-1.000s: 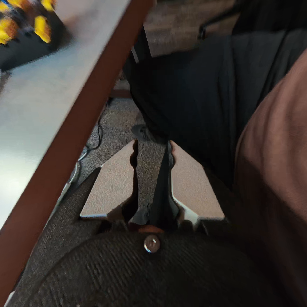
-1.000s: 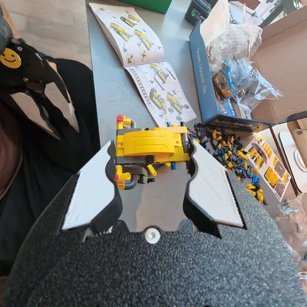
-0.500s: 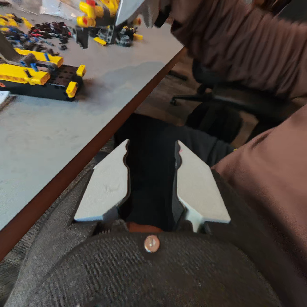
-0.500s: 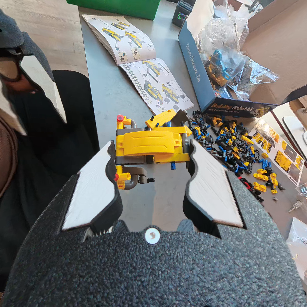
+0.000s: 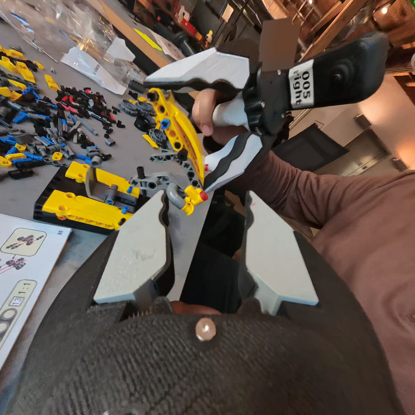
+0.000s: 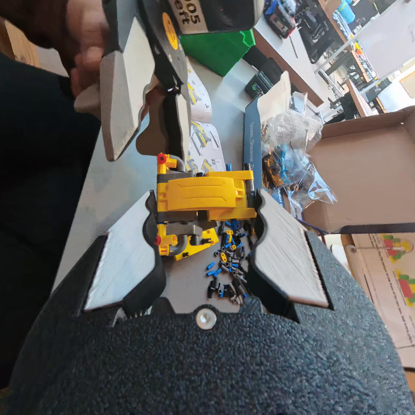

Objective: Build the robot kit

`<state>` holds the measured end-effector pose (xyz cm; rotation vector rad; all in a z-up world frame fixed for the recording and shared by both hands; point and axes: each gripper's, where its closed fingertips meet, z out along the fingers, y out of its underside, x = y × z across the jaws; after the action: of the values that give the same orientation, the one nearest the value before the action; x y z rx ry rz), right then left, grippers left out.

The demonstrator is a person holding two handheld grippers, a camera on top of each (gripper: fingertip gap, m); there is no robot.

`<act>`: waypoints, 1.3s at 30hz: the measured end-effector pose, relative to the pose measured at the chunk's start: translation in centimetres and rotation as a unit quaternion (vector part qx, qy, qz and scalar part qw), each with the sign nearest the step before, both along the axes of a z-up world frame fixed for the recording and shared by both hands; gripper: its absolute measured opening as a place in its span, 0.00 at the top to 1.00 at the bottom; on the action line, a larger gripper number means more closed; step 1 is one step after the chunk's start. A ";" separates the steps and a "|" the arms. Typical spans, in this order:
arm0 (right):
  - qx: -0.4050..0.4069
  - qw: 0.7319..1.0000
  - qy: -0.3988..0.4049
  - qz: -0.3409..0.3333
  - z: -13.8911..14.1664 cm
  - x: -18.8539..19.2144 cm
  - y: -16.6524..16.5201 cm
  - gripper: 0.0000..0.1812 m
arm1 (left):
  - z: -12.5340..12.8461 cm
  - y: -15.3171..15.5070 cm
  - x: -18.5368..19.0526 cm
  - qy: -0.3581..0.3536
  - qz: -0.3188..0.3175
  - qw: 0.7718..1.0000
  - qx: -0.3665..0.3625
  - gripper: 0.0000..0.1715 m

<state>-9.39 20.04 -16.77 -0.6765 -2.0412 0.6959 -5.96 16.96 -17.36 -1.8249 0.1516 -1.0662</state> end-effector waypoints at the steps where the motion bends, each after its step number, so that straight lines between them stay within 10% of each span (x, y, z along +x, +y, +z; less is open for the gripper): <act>1: 0.008 1.000 -0.014 0.010 -0.8 -0.3 0.3 0.53 | -0.5 0.1 -0.5 0.004 0.007 1.000 -0.001 0.65; 7: 0.015 0.992 -0.113 0.047 -6.9 -0.8 1.7 0.54 | -5.3 -0.5 -2.0 0.134 0.053 0.989 -0.035 0.63; 14: 0.029 0.991 -0.119 0.061 -7.8 -0.8 1.3 0.53 | -8.6 -1.0 -1.9 0.277 0.069 0.958 -0.025 0.61; 25: 0.079 0.988 -0.135 0.004 -7.4 0.9 2.6 0.55 | -8.7 -1.2 0.2 0.279 0.057 0.959 0.003 0.63; 39: -0.082 0.985 -0.069 -0.135 -5.8 4.3 2.8 0.56 | -8.6 -7.9 1.3 0.269 0.080 0.960 0.024 0.66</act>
<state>-5.13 22.87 -22.60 -1.1015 -1.9793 0.6760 -4.67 9.01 -25.96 -2.0075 0.3426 -0.4312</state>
